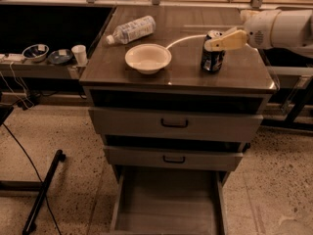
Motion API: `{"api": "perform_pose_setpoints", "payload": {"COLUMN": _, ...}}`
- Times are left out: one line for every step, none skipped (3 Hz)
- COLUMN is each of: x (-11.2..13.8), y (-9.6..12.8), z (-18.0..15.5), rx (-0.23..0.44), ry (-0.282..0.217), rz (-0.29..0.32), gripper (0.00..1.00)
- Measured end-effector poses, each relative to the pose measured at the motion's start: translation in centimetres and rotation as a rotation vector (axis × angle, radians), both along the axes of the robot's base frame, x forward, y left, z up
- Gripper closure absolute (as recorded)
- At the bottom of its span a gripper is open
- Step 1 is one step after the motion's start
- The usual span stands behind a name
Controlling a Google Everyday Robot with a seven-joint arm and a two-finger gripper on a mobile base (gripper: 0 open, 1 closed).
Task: Place pepsi can into bottom drawer
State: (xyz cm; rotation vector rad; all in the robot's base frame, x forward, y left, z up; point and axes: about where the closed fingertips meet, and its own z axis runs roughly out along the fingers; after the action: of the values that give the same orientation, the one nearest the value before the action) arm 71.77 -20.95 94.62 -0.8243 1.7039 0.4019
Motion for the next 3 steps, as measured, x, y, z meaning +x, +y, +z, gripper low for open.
{"api": "perform_pose_setpoints", "payload": {"x": 0.9, "y": 1.1, "z": -2.0, "rx": 0.018, "ry": 0.04, "rz": 0.001, "gripper": 0.19}}
{"api": "perform_pose_setpoints", "payload": {"x": 1.3, "y": 1.5, "z": -3.7, "rx": 0.035, "ry": 0.082, "rz": -0.007, "gripper": 0.42}}
{"api": "perform_pose_setpoints", "payload": {"x": 1.6, "y": 1.7, "z": -4.6, "rx": 0.038, "ry": 0.136, "rz": 0.013, "gripper": 0.66}}
